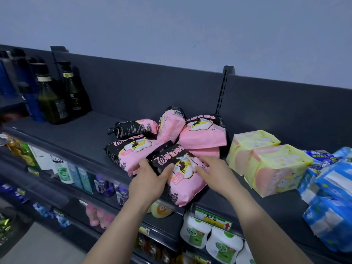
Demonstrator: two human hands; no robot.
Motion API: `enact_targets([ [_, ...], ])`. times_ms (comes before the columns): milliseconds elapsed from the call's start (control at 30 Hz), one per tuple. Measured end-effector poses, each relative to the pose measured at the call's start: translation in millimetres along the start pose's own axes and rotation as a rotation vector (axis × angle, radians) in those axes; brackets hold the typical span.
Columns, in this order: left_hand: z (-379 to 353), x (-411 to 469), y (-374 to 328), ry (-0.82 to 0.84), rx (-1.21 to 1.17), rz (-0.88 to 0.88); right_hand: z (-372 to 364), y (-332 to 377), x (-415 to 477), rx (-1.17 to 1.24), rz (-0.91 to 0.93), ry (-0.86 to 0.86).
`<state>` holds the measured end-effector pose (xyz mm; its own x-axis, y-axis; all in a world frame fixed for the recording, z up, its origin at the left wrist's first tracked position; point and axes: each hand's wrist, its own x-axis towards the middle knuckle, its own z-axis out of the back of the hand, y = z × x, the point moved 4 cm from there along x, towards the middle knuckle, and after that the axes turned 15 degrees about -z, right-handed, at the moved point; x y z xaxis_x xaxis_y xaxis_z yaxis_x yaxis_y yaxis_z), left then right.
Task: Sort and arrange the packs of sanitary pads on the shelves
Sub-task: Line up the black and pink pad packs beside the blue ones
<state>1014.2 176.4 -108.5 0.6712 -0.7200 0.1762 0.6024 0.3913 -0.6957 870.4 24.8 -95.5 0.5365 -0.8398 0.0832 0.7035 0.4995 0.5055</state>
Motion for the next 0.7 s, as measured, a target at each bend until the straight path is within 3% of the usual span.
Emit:
enact_targets([
  [100, 9.3, 5.6, -4.9, -0.051, -0.046, -0.046, 2.9, 0.9, -1.9, 0.082, -0.035, 0.004],
  [200, 21.6, 18.3, -11.4, -0.108, -0.250, -0.125, 6.1, 2.5, -1.8, 0.128, -0.050, 0.008],
  [367, 57.6, 41.0, -15.6, -0.250, -0.356, -0.284, 36.5, 11.0, 5.4, 0.104, -0.103, -0.166],
  [500, 79.6, 59.6, -12.2, -0.375, -0.483, -0.314, 52.8, 12.2, 27.5, 0.025, -0.167, -0.256],
  [700, 86.1, 86.6, -12.1, -0.358, -0.575, -0.285, 55.0, 10.9, 71.3, -0.086, -0.349, -0.275],
])
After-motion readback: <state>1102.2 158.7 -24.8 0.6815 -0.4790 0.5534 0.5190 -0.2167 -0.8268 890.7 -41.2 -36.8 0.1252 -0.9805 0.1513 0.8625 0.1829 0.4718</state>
